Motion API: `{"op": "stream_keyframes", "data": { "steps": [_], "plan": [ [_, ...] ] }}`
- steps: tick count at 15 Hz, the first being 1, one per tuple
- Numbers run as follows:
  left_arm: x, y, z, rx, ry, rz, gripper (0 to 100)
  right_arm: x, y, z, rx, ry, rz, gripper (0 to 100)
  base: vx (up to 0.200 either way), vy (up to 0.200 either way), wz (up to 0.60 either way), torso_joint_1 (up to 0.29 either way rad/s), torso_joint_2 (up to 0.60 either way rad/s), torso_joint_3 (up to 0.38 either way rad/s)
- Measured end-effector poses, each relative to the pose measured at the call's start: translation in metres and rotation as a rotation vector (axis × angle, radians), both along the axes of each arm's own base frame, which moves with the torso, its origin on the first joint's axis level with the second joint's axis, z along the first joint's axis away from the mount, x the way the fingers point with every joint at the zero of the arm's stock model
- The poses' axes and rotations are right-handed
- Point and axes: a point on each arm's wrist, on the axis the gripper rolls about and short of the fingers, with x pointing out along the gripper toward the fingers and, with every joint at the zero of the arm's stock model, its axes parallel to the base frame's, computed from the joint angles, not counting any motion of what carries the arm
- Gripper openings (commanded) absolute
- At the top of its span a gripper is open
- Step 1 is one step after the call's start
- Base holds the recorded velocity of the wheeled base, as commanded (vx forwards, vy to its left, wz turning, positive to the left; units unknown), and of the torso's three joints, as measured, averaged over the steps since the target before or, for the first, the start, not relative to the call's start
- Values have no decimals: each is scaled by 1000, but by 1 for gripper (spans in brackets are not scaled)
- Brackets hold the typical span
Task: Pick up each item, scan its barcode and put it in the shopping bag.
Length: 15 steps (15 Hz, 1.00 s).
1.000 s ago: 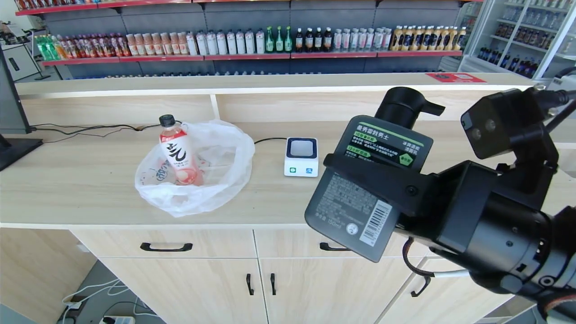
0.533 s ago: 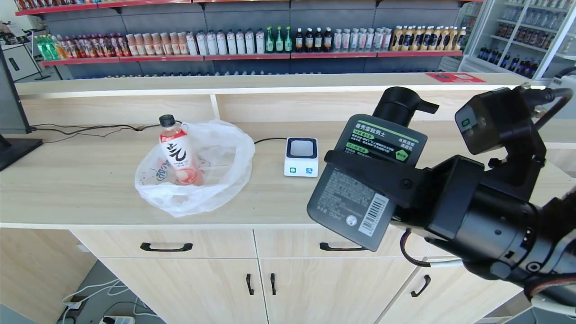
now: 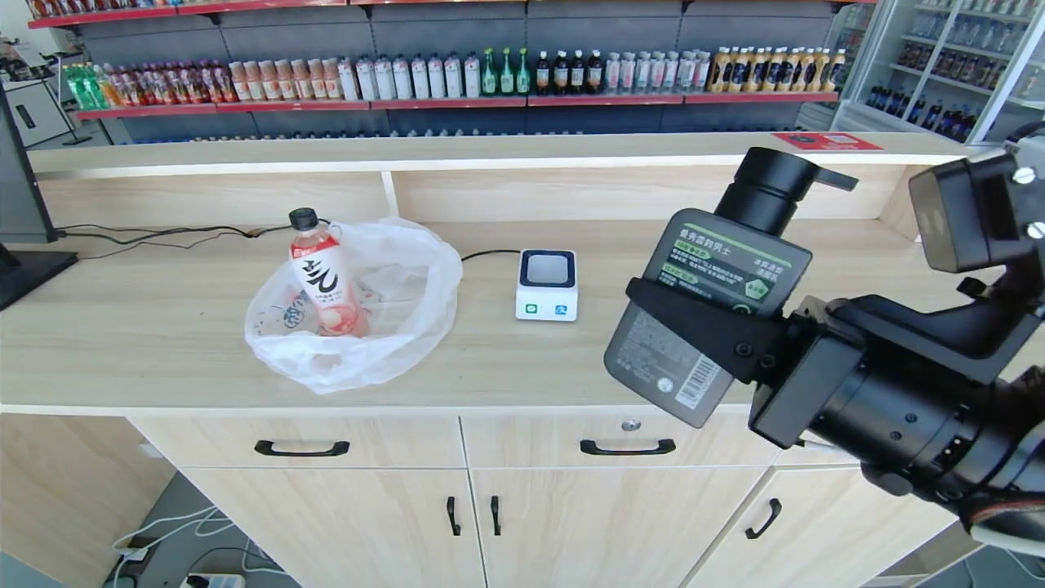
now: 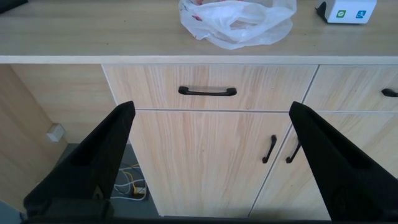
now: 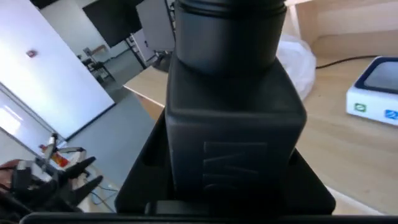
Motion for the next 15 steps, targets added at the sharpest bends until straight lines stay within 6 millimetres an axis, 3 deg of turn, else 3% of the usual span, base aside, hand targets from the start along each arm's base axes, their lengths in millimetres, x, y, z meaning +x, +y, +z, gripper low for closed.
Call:
{"op": "stream_keyframes", "data": {
  "steps": [2, 4, 7, 9, 12, 15],
  "plan": [
    [0, 0, 0, 0, 1, 1, 100, 4, -15, -2, -185, -189, -150, 0, 0, 0, 0, 0, 0, 0],
    [0, 0, 0, -1, 2, 1, 100, 10, -26, 8, -316, -334, -360, 0, 0, 0, 0, 0, 0, 0],
    [0, 0, 0, 0, 2, 0, 100, 9, -40, 25, -441, -430, -612, 0, 0, 0, 0, 0, 0, 0],
    [0, 0, 0, -1, 2, 0, 100, 3, -41, 35, -417, -442, -644, 0, 0, 0, 0, 0, 0, 0],
    [0, 0, 0, -8, 2, 1, 100, -4, -43, 41, -373, -438, -648, 0, -200, 0, 0, 4, 1, -1],
    [0, 0, 0, -4, 2, 1, 100, -10, -51, 30, -366, -390, -658, 0, 0, 0, 0, 0, 0, 0]
  ]
}}
